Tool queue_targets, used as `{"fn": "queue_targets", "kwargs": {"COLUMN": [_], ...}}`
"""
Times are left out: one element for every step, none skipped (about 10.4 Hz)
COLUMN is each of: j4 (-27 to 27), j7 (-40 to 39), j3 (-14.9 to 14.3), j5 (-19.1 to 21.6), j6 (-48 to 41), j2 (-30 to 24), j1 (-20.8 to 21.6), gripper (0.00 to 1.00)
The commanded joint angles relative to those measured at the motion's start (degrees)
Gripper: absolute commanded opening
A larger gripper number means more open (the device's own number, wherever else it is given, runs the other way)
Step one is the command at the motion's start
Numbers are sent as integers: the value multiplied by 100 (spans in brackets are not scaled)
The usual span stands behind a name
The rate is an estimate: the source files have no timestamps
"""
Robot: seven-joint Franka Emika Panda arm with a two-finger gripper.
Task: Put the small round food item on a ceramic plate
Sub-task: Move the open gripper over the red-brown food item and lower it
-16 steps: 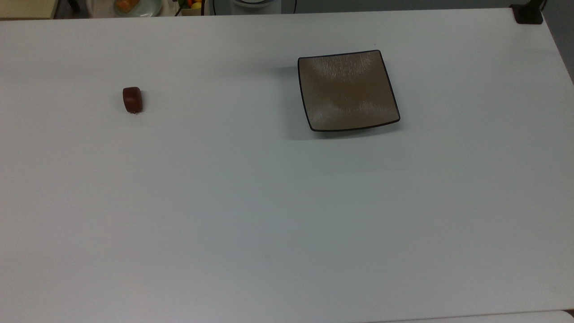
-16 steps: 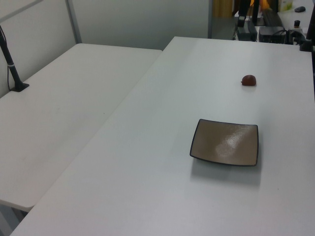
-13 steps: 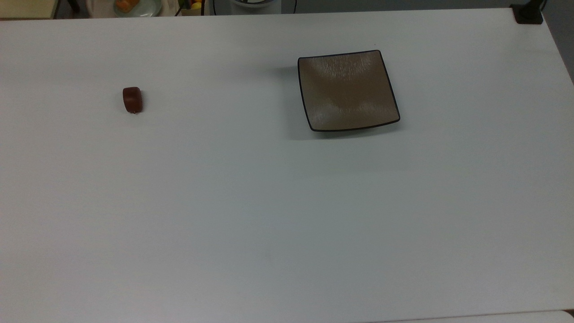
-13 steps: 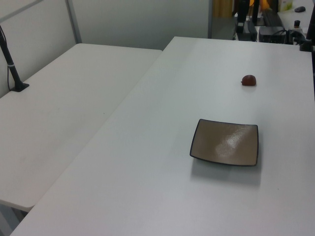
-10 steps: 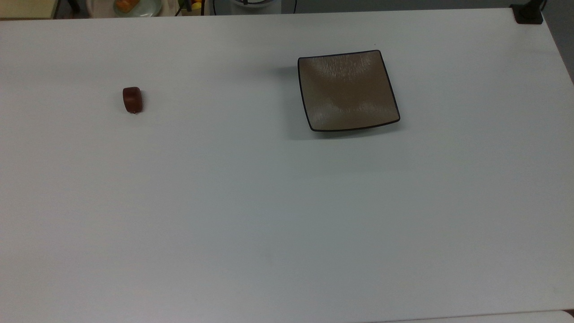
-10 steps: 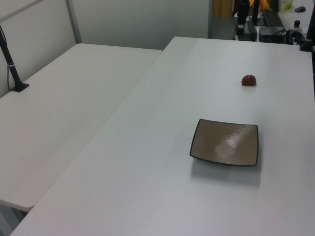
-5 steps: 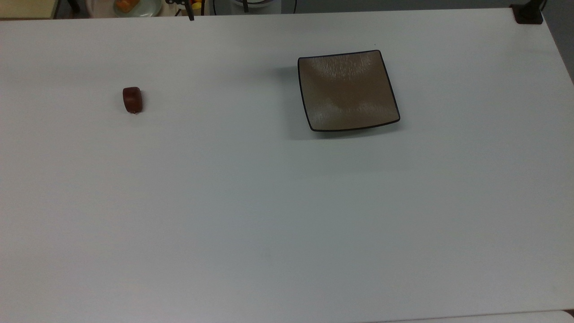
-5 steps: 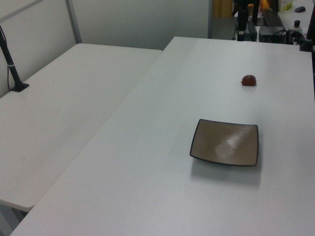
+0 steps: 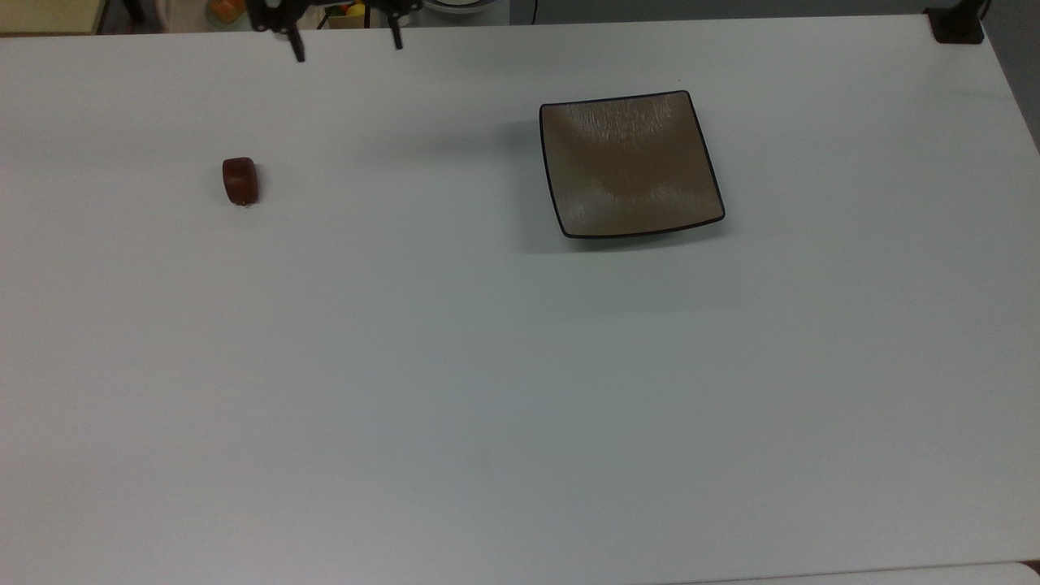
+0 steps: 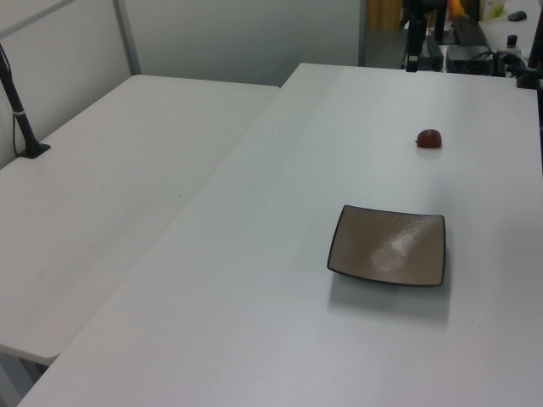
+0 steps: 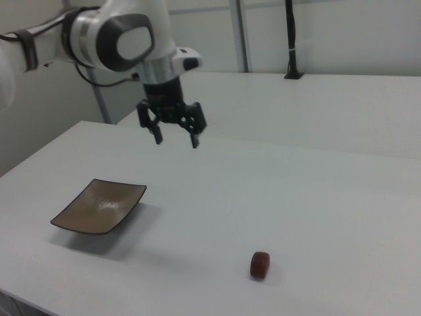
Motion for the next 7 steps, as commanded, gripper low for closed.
{"fn": "queue_targets", "kwargs": {"j4": [-457,-555,-573,-573,-573,-582,-582], "j7": [-433,-713,-951,-1005,-1006,-1006,-1006], "j3": [-280,-377,-500,-501,-501,-501,-501], "j5": [-31,-31,-31,-31,-31,-31,-31], "j6": [768,936,972,981,999,1034,1095], "j2": [5,31,136,276,400,531,663], "j1": [-150,-176,-177,-264,-325,-387,-449], "gripper": [100,100,100,100,100,100,100]}}
